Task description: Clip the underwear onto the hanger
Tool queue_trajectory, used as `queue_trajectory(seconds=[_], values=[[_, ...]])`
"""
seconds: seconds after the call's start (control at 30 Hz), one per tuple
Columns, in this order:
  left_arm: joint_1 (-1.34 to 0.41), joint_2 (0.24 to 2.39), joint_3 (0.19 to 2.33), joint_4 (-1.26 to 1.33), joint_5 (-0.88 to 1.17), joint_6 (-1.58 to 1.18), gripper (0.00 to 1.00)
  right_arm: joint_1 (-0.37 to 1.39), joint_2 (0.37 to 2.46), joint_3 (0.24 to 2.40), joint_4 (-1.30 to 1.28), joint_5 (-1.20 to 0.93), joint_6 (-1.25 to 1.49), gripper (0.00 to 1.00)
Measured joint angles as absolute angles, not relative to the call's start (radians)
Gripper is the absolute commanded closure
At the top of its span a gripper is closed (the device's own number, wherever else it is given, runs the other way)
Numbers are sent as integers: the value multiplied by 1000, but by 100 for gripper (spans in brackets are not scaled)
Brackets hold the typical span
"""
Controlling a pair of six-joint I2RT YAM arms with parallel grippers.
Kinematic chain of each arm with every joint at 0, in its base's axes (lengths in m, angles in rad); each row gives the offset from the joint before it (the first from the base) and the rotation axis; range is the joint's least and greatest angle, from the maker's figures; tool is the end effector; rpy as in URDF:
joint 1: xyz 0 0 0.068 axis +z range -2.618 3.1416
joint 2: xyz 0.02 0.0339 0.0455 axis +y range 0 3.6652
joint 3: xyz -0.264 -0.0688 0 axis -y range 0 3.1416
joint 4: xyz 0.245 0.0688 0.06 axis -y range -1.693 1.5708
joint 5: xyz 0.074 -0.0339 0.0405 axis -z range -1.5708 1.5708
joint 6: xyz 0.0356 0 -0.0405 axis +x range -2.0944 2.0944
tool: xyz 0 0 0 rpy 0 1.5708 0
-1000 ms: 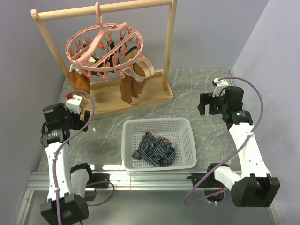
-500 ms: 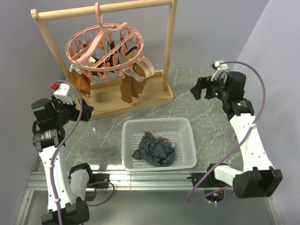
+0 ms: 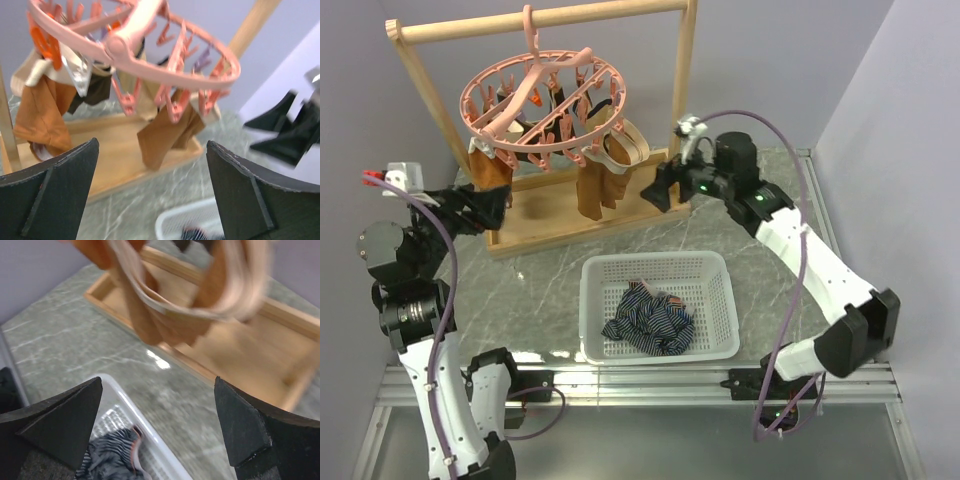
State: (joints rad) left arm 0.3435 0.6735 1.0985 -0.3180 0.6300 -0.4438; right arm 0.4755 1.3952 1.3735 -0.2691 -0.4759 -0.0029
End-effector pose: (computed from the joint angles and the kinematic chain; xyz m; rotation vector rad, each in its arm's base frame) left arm 0.1147 0.0187 0.4448 -0.0689 1.5064 -0.5404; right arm 0.2782 0.1616 0.3978 -0.7707 1.7357 0.7664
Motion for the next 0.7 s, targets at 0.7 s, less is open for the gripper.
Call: queue_trajectory(seconds=[0.7], values=[[666,929,1069,39,708,-903,35,736,1608,1651,-284,-409,-127,1]])
